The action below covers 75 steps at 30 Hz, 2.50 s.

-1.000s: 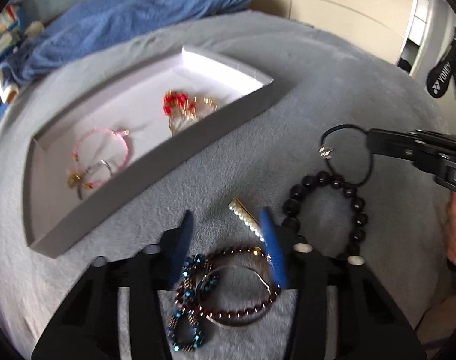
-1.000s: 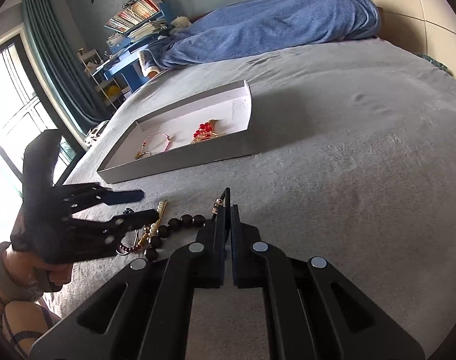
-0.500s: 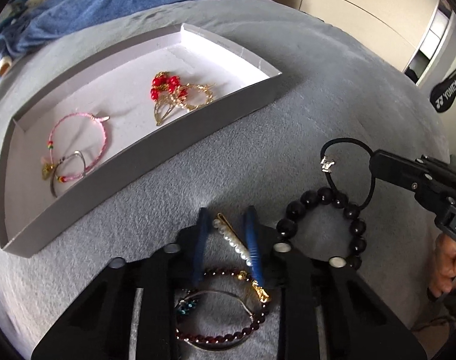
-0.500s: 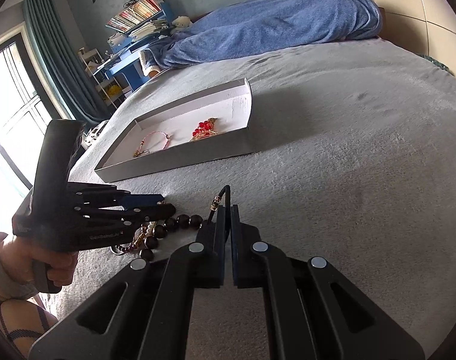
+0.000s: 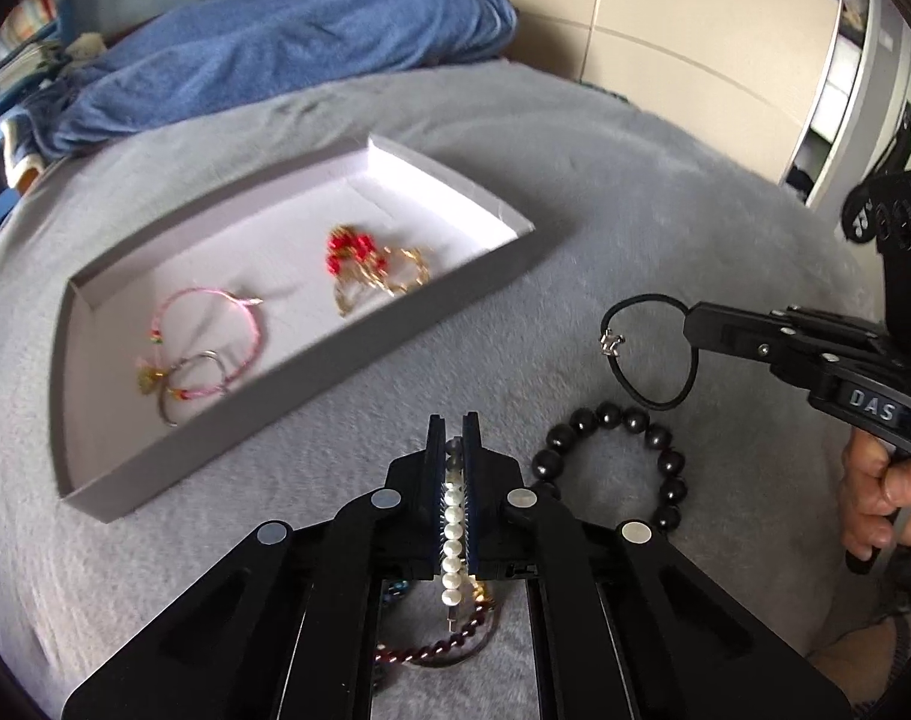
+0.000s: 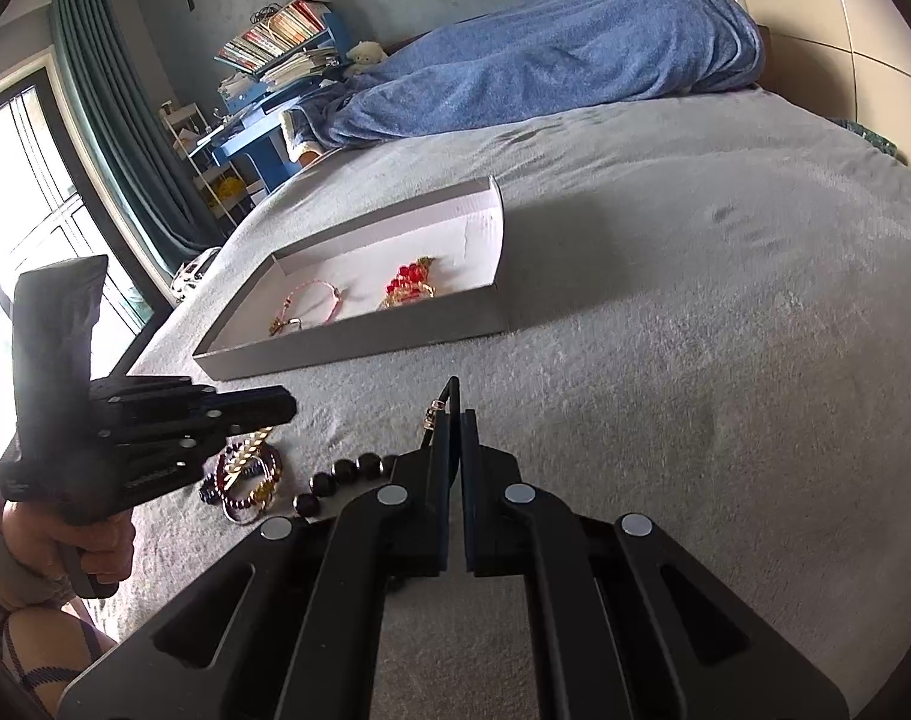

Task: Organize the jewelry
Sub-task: 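Grasp the pearl hairpin with the left tool while the right tool grasps the black hair tie, then carry both items into the tray and open both tools to release them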

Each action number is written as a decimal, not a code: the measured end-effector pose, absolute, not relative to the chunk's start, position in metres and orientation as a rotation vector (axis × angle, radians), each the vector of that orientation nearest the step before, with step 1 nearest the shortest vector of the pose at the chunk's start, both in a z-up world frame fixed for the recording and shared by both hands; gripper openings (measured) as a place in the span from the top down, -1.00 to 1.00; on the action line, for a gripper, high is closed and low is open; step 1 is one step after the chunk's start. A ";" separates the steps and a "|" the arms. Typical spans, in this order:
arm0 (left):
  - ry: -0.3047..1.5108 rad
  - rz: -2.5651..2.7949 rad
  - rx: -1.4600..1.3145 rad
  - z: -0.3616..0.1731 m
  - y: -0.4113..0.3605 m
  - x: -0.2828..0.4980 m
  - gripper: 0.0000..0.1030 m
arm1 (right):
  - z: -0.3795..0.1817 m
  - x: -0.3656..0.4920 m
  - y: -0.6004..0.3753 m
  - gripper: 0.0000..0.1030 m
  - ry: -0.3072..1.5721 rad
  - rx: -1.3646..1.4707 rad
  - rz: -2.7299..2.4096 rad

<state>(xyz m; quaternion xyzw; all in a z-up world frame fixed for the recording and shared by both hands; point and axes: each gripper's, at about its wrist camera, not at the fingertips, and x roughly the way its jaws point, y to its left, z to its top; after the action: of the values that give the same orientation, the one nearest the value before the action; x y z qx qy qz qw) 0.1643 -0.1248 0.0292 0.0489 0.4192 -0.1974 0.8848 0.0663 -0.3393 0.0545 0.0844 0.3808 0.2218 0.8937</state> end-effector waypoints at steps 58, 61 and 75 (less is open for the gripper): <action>0.824 -0.270 -0.072 0.039 -0.024 0.287 0.89 | 0.061 0.215 -0.225 0.94 0.827 0.018 0.526; 0.848 -0.273 -0.053 0.027 -0.028 0.291 0.89 | 0.051 0.220 -0.227 0.94 0.850 0.011 0.510; 0.805 -0.275 -0.039 0.031 -0.033 0.271 -0.32 | 0.058 0.203 -0.243 0.36 0.813 0.017 0.500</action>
<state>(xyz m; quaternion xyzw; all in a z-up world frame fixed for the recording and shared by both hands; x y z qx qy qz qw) 0.2709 -0.0329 0.0314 -0.0189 0.3905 -0.1334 0.9107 0.2028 -0.2427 0.0578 0.0083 0.3910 0.2407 0.8883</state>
